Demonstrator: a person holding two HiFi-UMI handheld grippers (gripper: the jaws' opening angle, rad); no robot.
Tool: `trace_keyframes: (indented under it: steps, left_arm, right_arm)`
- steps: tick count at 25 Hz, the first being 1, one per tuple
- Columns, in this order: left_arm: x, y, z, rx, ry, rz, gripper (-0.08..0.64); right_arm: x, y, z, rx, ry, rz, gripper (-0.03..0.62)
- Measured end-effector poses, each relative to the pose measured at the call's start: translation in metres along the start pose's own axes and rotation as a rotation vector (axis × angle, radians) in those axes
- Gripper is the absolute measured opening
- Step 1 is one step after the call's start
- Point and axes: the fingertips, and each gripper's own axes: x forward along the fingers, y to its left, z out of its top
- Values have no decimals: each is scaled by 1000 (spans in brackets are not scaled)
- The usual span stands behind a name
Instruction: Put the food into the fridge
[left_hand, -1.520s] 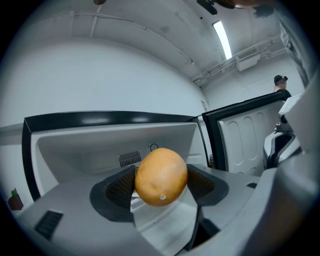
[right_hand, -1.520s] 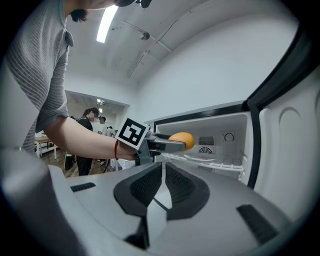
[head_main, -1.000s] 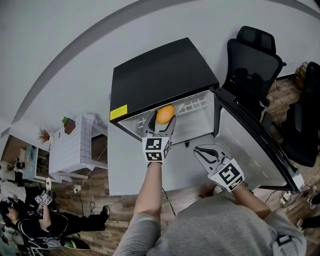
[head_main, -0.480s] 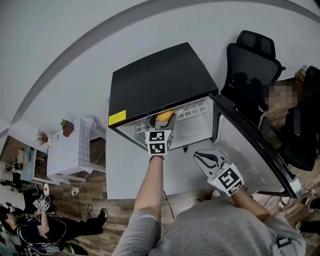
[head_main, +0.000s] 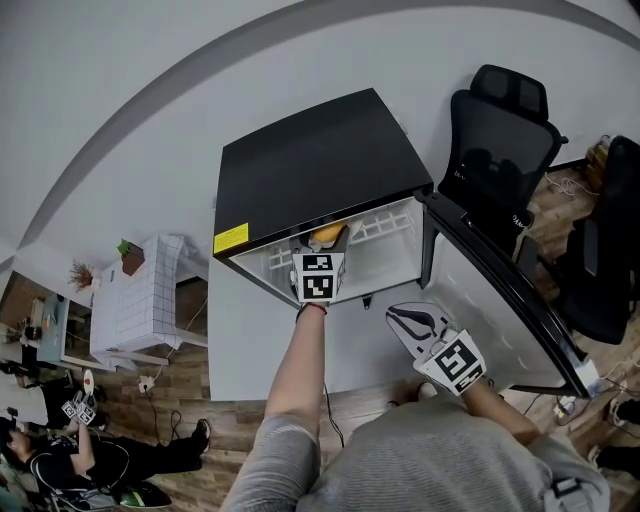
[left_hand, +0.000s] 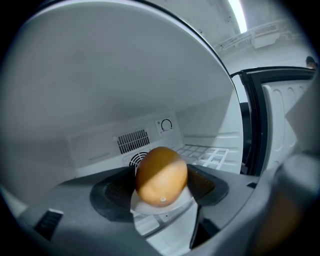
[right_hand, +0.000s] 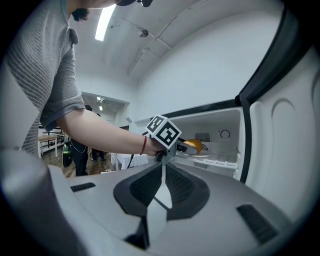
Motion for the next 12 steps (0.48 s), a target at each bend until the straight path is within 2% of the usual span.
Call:
trace_keyframes:
  steps: [3,7,12]
  left_arm:
    - [-1,0,-2,25,-1,10,333]
    - [-3,-1,-5,4,-13,2,334]
    - [-6,2,-4,20,-18,22,334]
  right_arm:
    - [-1,1,-1,0,2,0,14]
    - [-3,1,-2,4,-7,-7,14]
    - [-3,3,-2,-2,2,-5,14]
